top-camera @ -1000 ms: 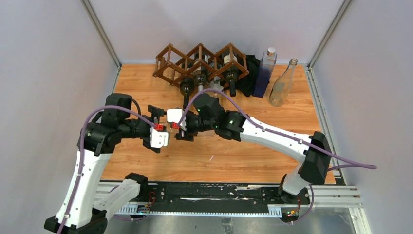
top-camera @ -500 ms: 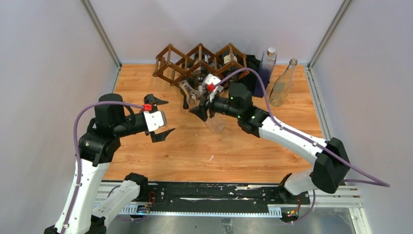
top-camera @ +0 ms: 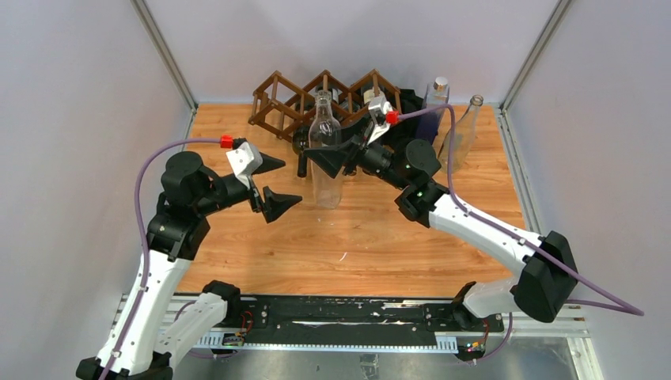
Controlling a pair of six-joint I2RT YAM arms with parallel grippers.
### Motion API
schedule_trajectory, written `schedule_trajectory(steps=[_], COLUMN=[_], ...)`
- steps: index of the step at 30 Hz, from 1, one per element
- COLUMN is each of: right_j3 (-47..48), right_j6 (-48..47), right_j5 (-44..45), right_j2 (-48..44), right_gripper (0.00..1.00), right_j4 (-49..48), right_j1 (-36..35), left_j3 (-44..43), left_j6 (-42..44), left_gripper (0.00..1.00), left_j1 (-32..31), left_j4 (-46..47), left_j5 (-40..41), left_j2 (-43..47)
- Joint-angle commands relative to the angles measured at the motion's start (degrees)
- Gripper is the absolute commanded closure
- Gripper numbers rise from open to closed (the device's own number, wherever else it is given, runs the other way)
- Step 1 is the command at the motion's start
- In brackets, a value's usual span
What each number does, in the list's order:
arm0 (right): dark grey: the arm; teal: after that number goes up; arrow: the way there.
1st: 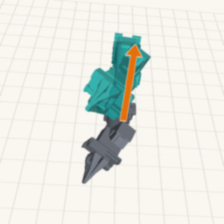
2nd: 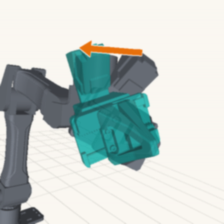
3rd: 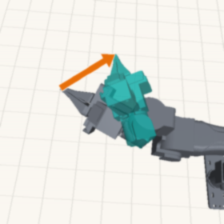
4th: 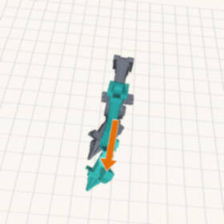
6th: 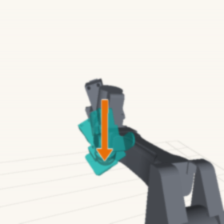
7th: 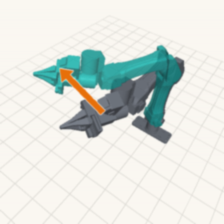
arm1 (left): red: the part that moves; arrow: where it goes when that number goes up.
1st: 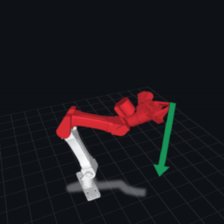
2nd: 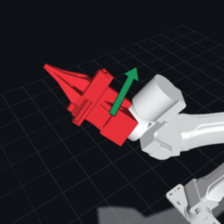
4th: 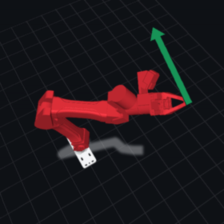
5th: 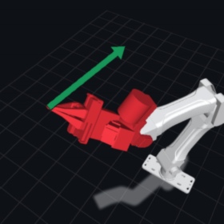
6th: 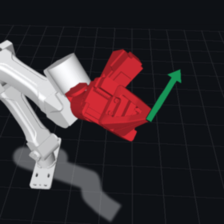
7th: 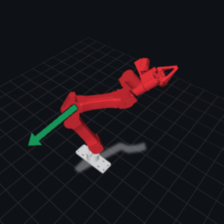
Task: Take the wine bottle off the wine rack
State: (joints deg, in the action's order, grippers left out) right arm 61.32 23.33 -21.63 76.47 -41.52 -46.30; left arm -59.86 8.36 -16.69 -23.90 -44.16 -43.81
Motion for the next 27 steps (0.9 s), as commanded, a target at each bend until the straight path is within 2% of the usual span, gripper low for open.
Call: schedule_trajectory(steps=[1, 11, 18, 27], right_j3=[3.26, 7.85, 9.52, 9.95], right_j6=[12.22, 15.91, 15.79, 20.05], right_j5=[-2.72, -5.31, -5.00, -7.55], right_j2=[1.18, 6.50, 8.31, 10.39], right_gripper=[1.00, 1.00, 1.00, 1.00], right_j4=[-16.24, -22.94, -24.93, -30.89], right_j1=[-0.21, -4.53, -6.90, -8.11], left_j3=[1.56, 3.94, 4.09, 2.51], left_j6=[-11.25, -20.86, -18.91, -19.98], left_gripper=[0.00, 0.00, 0.00, 0.10], left_j1=[-0.27, -1.32, -3.35, -3.35], left_j4=[8.10, 16.11, 14.96, 15.96], left_j5=[-6.58, -13.36, -13.50, -17.51], left_j2=[0.06, -0.87, -1.32, -3.18])
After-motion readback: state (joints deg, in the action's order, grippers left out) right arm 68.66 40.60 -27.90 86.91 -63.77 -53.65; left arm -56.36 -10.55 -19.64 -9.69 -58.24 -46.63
